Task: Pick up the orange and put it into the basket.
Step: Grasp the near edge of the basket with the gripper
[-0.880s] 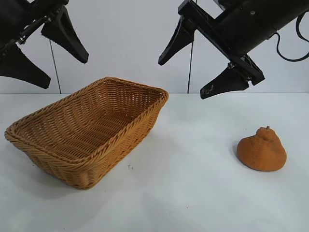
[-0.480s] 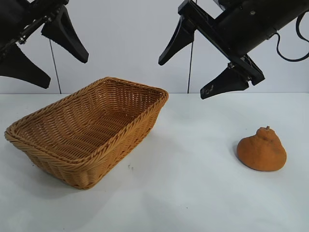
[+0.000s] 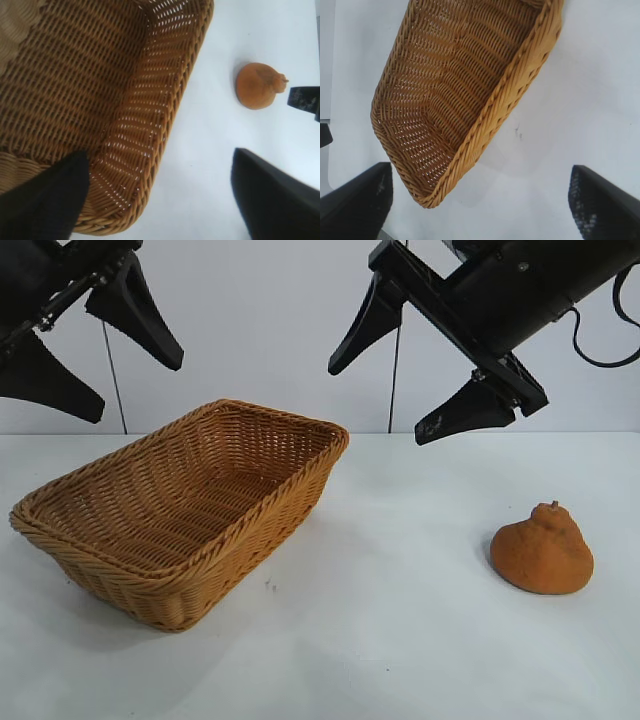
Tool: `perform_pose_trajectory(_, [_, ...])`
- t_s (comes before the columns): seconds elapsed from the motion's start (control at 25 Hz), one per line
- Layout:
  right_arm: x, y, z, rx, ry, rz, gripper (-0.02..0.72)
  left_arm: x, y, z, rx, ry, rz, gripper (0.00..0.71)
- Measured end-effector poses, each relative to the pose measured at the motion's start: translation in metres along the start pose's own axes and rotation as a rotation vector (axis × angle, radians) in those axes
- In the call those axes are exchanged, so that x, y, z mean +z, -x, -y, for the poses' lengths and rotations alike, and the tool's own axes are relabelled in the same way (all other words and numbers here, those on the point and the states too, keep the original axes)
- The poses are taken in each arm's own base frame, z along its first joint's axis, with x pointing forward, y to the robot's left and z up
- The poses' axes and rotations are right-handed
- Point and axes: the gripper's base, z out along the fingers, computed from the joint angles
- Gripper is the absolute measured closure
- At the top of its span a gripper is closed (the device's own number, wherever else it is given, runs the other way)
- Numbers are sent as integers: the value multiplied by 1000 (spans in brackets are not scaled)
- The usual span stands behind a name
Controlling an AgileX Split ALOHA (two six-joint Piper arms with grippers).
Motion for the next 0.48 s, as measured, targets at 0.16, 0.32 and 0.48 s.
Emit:
perform_pose_trajectory(0.16, [0, 0, 0, 0, 0, 0, 52, 0, 1, 0, 0, 1, 7, 152])
perform_pose_trajectory(0.32, [0, 0, 0, 0, 0, 0, 52, -7, 4, -6, -44, 8, 20, 152])
perform_pose_trajectory(0.48, [0, 0, 0, 0, -1, 3, 52, -31, 6, -13, -162, 70, 77, 152])
